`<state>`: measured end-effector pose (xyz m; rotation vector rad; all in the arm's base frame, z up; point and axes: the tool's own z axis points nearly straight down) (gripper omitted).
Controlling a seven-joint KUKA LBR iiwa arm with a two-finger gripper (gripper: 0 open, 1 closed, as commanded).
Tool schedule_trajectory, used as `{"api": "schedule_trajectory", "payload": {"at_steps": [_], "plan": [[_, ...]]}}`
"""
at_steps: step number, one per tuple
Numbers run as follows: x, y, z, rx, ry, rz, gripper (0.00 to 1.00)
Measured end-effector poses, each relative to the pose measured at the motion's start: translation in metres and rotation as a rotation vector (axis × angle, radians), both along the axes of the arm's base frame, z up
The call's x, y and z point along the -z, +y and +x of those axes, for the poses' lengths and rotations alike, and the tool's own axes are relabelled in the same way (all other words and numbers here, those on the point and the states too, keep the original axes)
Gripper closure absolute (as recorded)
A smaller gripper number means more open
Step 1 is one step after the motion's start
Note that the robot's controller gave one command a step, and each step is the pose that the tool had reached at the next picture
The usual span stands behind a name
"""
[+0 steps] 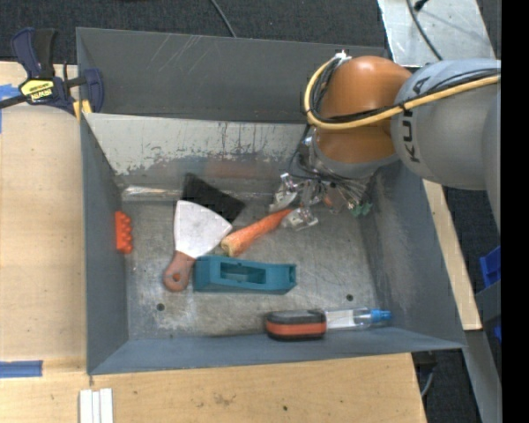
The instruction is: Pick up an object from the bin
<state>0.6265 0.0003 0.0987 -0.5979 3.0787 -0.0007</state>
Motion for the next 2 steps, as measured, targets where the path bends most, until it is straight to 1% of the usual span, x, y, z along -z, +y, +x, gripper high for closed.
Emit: {"api": "schedule_trajectory", "payload": {"at_steps": [1,2], "plan": [[0.000,0.000,0.000,0.000,0.000,0.000,1.00],[-0.200,-0.023,-0.017,0.015,0.003,0.000,1.00]]}}
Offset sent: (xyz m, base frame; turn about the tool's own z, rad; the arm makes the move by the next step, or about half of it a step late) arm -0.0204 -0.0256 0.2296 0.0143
